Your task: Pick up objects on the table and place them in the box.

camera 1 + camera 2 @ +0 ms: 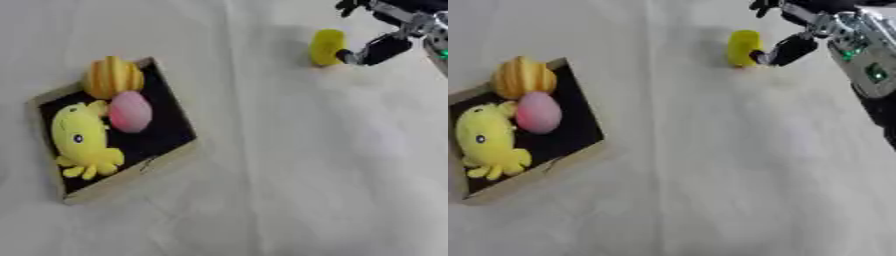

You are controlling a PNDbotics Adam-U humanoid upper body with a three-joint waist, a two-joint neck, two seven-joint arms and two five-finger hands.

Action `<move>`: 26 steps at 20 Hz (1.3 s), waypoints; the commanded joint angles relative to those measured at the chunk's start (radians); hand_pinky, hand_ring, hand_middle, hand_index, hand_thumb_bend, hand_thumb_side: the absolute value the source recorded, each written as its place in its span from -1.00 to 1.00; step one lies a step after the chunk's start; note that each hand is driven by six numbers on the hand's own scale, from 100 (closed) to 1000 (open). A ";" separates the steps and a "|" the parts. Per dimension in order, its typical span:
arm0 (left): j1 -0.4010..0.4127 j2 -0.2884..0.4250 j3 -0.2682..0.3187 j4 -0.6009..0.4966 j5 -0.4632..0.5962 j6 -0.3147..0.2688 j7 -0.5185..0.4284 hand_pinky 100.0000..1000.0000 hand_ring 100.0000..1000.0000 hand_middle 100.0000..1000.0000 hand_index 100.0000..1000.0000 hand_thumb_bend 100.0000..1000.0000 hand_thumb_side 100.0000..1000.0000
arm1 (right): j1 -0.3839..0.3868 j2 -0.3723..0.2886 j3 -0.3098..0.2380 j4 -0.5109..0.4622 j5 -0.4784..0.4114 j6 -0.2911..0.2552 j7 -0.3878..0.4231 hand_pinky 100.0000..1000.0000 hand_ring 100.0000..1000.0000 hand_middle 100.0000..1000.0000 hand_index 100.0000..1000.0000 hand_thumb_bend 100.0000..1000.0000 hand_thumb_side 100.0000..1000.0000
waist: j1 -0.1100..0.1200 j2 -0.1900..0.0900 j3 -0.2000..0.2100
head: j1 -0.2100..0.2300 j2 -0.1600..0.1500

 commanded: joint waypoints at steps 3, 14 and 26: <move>-0.015 0.020 0.007 -0.015 -0.005 -0.002 0.003 0.40 0.19 0.13 0.51 -1.00 -0.11 | -0.016 -0.016 -0.022 0.030 0.027 -0.003 -0.014 0.84 0.90 0.55 0.84 -0.42 -0.76 | 0.019 0.000 0.008 | -0.005 -0.025; -0.022 0.016 0.005 -0.015 -0.007 -0.002 0.003 0.40 0.19 0.13 0.51 -1.00 -0.09 | -0.018 0.001 -0.010 0.075 0.075 -0.002 -0.007 0.78 0.82 0.28 0.63 -0.68 -0.52 | 0.020 0.020 0.016 | -0.004 -0.025; -0.008 0.015 0.006 -0.015 -0.006 0.004 0.005 0.39 0.20 0.13 0.51 -1.00 -0.11 | -0.029 -0.011 -0.004 -0.013 0.010 0.028 -0.115 0.68 0.52 -0.24 0.11 -1.00 -0.72 | 0.024 -0.011 -0.002 | -0.002 0.009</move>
